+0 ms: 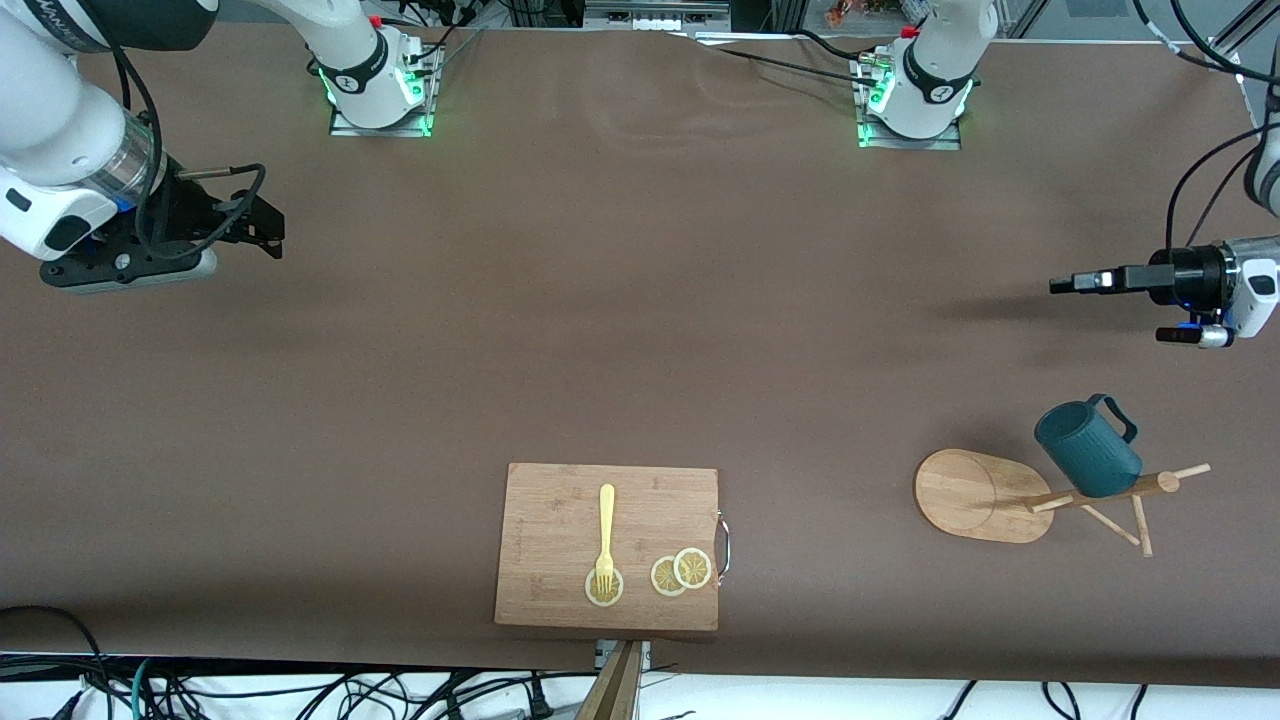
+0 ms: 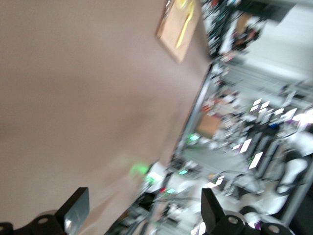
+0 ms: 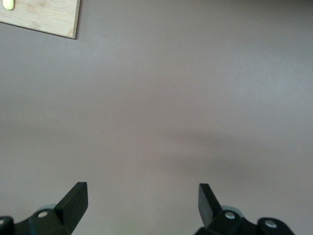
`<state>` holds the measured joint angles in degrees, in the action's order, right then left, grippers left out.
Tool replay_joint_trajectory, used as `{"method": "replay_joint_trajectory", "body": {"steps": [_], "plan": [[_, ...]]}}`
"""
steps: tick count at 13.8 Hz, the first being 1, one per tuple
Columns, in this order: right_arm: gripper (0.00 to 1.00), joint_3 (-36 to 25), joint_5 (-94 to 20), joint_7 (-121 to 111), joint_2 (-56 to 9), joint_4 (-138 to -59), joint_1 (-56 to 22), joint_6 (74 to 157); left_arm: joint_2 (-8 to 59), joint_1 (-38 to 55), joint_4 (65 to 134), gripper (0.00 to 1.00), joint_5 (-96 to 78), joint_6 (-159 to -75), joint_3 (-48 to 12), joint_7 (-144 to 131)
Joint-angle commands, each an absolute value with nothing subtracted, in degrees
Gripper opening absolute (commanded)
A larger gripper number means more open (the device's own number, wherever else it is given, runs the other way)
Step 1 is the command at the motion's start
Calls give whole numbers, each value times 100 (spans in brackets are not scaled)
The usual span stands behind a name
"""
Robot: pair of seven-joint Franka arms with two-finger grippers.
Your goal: Pass cup and hang on rack
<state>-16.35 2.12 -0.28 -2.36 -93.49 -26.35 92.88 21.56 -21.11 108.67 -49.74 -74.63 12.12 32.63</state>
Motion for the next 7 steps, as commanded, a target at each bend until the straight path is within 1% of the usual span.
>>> {"method": "replay_joint_trajectory", "body": {"steps": [1,5,7], "plan": [[100,-1635,255,-9,-220,-9255,-2646,9229,1680,-1470,10470,100,-4029,-7638,1274,2649],[100,-1626,229,-9,-220,-9246,-2663,9229,1486,-503,9267,100,-2658,-7638,1248,1628],[100,-1635,202,-9,-220,-9229,-2672,9211,1477,-108,8792,100,-1972,-7638,1239,1468]]}}
